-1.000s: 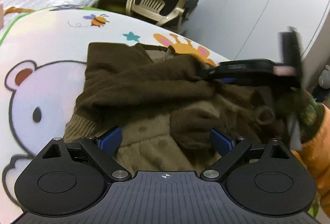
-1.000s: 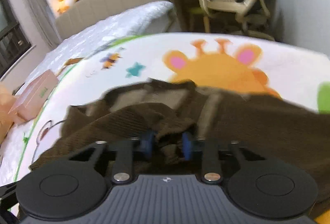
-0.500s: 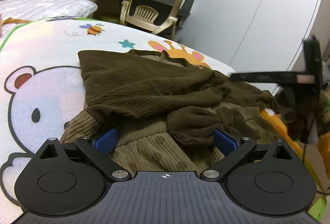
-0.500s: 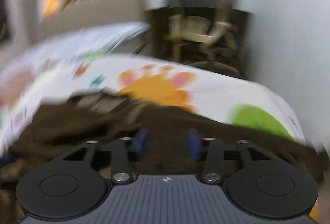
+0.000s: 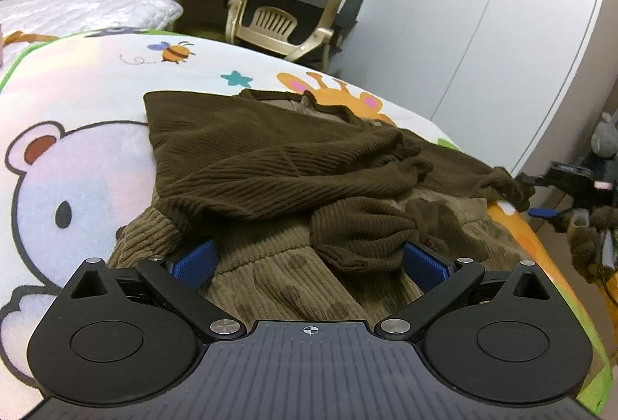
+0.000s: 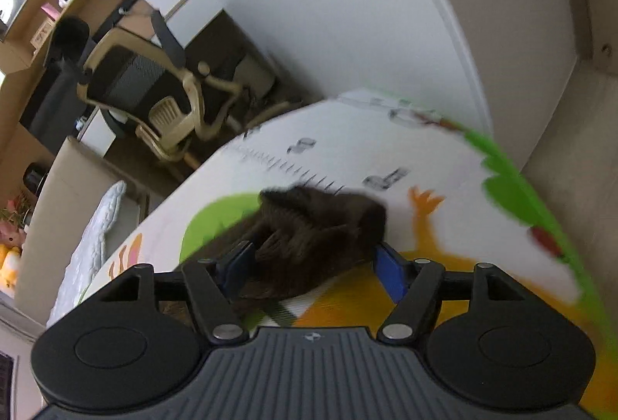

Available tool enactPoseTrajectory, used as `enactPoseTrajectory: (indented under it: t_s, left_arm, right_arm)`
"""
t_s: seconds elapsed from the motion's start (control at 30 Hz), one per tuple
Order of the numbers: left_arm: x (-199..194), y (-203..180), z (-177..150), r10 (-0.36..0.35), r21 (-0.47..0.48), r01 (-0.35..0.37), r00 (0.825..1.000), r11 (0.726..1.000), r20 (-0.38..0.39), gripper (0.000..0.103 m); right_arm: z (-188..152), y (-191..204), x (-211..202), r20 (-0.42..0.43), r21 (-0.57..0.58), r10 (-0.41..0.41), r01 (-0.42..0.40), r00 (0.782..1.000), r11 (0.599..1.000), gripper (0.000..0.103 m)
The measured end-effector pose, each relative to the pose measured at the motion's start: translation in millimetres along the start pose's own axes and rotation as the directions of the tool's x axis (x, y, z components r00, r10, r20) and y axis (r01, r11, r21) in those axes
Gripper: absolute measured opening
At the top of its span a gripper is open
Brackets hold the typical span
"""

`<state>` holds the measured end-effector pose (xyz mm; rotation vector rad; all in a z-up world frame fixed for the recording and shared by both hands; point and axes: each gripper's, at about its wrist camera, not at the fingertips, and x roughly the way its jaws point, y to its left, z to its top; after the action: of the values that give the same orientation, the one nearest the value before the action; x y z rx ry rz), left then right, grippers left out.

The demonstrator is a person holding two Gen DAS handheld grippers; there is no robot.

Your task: Fold clothes

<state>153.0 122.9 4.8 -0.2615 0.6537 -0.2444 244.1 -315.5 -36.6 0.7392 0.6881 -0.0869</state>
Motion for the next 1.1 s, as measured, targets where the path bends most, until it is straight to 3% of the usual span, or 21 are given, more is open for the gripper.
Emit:
enactPoseTrajectory:
  t_s: [0.03, 0.07, 0.1, 0.2, 0.3, 0.37, 0.47, 0.57, 0.63, 0.7, 0.77, 0.83, 0.9, 1.0, 1.1]
  left_arm:
    - [0.0, -0.1, -0.1, 0.0, 0.003, 0.0, 1.0, 1.0, -0.001, 0.103]
    - [0.0, -0.2, -0.1, 0.001, 0.005, -0.001, 1.0, 1.0, -0.001, 0.103]
    - [-0.2, 0.7, -0.3, -0.003, 0.002, 0.003, 1.0, 1.0, 0.0, 0.103]
    - [-1.9, 4.3, -0.2, -0.018, -0.016, 0.018, 1.0, 1.0, 0.006, 0.103]
    - [-1.8, 4.8, 0.6, -0.02, -0.024, 0.021, 1.0, 1.0, 0.009, 0.103]
    - [-2.4, 4.3, 1.6, -0.019, -0.023, 0.019, 1.0, 1.0, 0.007, 0.103]
    - [-10.1, 6.6, 4.5, -0.046, -0.055, 0.046, 0.999, 0.997, 0.003, 0.103]
    - [-24.1, 9.2, 6.9, -0.1, -0.089, 0.099, 0.995, 0.991, 0.001, 0.103]
    - [-33.7, 8.4, 8.0, -0.091, -0.079, 0.091, 0.996, 0.993, 0.005, 0.103]
    - [-43.0, 7.8, 9.5, -0.08, -0.067, 0.08, 0.997, 0.995, 0.012, 0.103]
    - [-49.3, 8.2, 13.7, -0.077, -0.064, 0.079, 0.997, 0.995, 0.025, 0.103]
    - [-53.5, 8.5, 19.1, -0.075, -0.062, 0.078, 0.996, 0.995, 0.037, 0.103]
    - [-50.2, 8.5, 27.7, -0.068, -0.06, 0.07, 0.997, 0.996, 0.044, 0.103]
    - [-36.6, 8.8, 41.5, -0.049, -0.07, 0.052, 0.998, 0.996, 0.043, 0.103]
    - [-12.3, 10.2, 56.7, -0.015, -0.088, 0.017, 1.0, 0.996, 0.028, 0.103]
  right_arm:
    - [-1.5, 8.0, 5.1, 0.012, -0.032, -0.002, 0.003, 1.0, 0.999, 0.052]
    - [-2.9, 16.2, 10.0, 0.025, -0.064, -0.004, 0.006, 1.0, 0.998, 0.024]
    - [-2.2, 31.0, 9.1, 0.045, -0.117, -0.001, 0.007, 0.999, 0.993, 0.012]
    - [-5.7, 96.7, -30.4, 0.163, -0.306, 0.132, -0.077, 0.978, 0.949, 0.011]
    - [-25.3, 169.4, -65.9, 0.15, -0.515, 0.336, -0.216, 0.93, 0.83, 0.011]
    - [-46.1, 216.5, -74.7, 0.055, -0.609, 0.434, -0.314, 0.899, 0.729, 0.011]
    - [-89.0, 272.0, -58.8, -0.114, -0.675, 0.476, -0.419, 0.872, 0.607, 0.011]
    - [-139.4, 310.4, -30.5, -0.271, -0.705, 0.456, -0.498, 0.847, 0.505, 0.011]
    - [-165.5, 327.2, -15.2, -0.409, -0.682, 0.43, -0.582, 0.805, 0.442, 0.015]
    - [-177.6, 329.5, -12.1, -0.472, -0.645, 0.435, -0.637, 0.767, 0.423, 0.039]
    - [-173.6, 326.2, -17.5, -0.482, -0.624, 0.472, -0.667, 0.738, 0.406, 0.055]
    - [-155.6, 318.0, -27.5, -0.452, -0.62, 0.519, -0.674, 0.726, 0.402, 0.063]
    - [-135.2, 306.9, -39.4, -0.398, -0.629, 0.542, -0.651, 0.74, 0.426, 0.07]
    - [-107.9, 286.8, -40.0, -0.309, -0.671, 0.513, -0.566, 0.801, 0.48, 0.071]
    - [-97.7, 261.3, -32.6, -0.225, -0.701, 0.42, -0.445, 0.879, 0.557, 0.071]
